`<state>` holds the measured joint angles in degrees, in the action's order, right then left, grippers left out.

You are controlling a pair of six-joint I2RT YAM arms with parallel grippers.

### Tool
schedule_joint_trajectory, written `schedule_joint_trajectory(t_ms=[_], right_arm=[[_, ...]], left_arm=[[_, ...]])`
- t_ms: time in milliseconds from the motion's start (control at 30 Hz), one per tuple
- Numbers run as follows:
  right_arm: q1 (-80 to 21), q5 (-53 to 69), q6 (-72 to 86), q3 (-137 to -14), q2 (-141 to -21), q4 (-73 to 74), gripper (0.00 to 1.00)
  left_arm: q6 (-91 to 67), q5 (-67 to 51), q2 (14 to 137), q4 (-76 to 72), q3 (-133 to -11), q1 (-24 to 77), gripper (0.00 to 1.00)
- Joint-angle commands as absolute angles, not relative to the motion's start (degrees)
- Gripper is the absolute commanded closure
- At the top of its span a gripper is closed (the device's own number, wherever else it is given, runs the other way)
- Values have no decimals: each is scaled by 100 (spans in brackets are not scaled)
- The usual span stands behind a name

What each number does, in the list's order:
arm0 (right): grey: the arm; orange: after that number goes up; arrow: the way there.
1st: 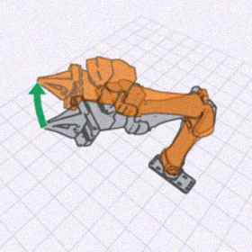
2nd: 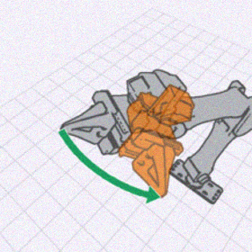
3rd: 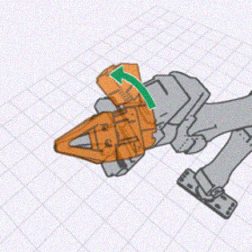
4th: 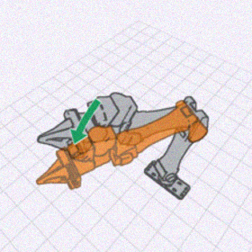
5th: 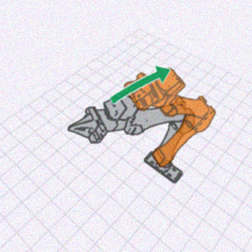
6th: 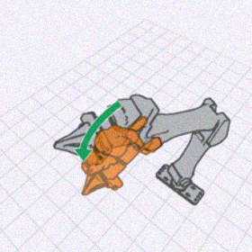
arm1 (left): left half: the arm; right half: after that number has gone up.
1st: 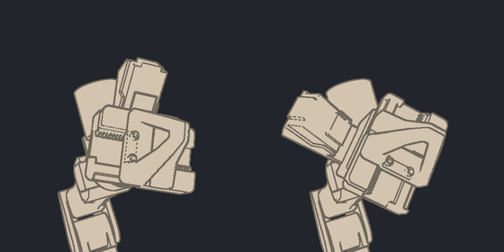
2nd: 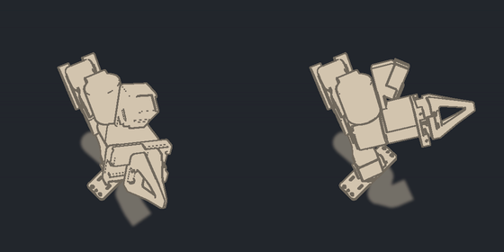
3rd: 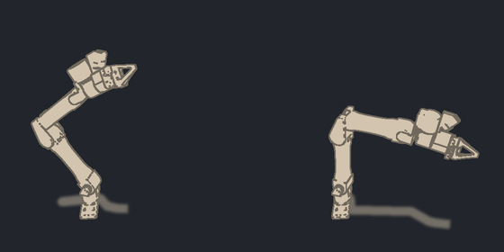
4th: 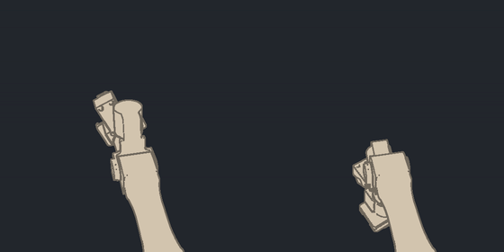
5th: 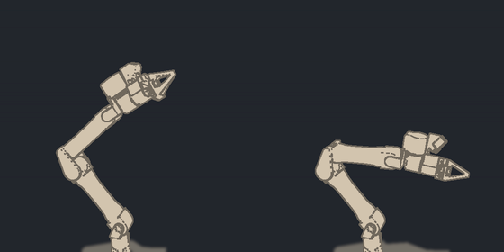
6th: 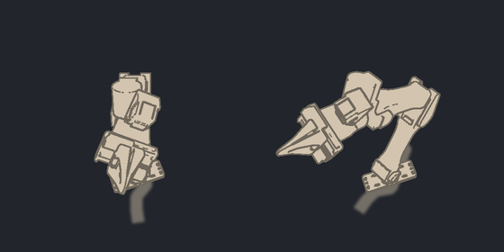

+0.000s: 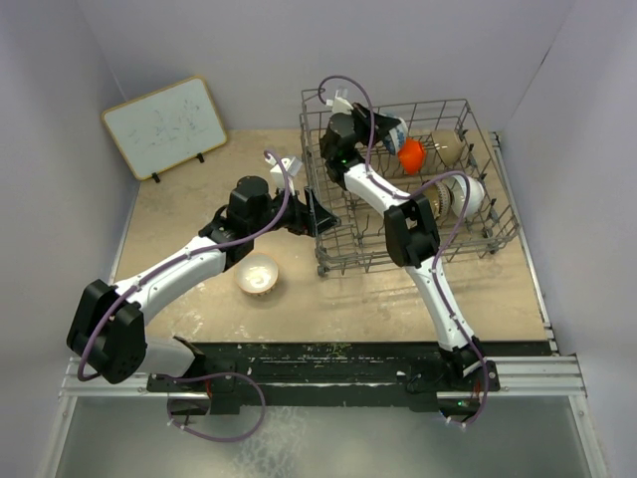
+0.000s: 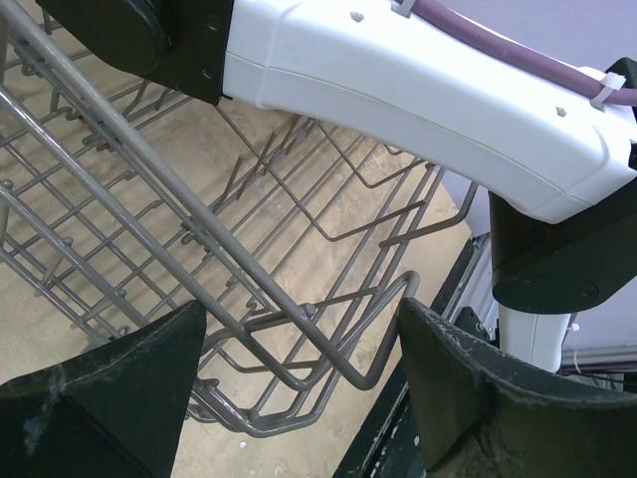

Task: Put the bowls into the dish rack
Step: Adjust the dish rack at the center of the board.

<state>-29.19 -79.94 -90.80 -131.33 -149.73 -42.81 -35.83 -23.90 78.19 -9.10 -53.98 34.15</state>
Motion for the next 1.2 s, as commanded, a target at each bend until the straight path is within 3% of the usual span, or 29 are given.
schedule_joint_trajectory(t_ms=[0,1167], right_arm=[[-2940,-8332,-9323,-13290,-14626,-4810,100],[-2938,-8476,-9097,-13082,-14849,-4851,100]], left_arm=[[-3392,-2924,7614,-940,-5361,3472,20],[-3429,-3051,7576,-1039,-5225,3470,20]])
